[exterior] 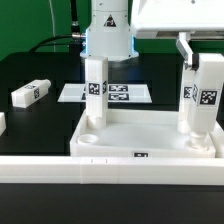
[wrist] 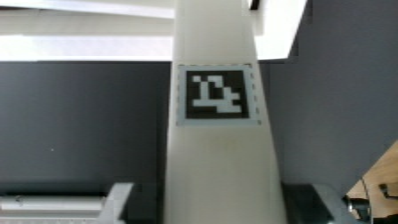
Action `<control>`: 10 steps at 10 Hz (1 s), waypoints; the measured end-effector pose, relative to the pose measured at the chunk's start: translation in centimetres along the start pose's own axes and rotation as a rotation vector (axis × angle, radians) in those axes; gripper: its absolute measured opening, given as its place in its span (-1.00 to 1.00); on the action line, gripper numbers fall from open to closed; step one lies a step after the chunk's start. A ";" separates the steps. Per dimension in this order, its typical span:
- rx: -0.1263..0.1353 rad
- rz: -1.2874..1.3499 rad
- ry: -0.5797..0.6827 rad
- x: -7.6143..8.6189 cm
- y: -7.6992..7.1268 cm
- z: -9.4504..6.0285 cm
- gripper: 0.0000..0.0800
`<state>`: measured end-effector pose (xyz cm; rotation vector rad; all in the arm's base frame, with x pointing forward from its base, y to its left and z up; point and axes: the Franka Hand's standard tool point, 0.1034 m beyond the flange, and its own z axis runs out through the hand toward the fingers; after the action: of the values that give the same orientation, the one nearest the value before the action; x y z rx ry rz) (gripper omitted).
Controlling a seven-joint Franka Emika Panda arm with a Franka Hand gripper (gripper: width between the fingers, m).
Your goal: Assemble desk
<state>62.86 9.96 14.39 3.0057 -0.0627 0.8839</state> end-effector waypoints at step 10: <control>-0.001 -0.020 -0.008 -0.5 0.0 0.2 -0.27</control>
Offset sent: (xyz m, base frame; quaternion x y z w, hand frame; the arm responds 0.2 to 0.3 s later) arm -0.0023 0.0015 -0.0031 -0.0023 0.0033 0.0023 1.0000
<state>62.57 9.99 13.98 3.0036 -0.0332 0.8697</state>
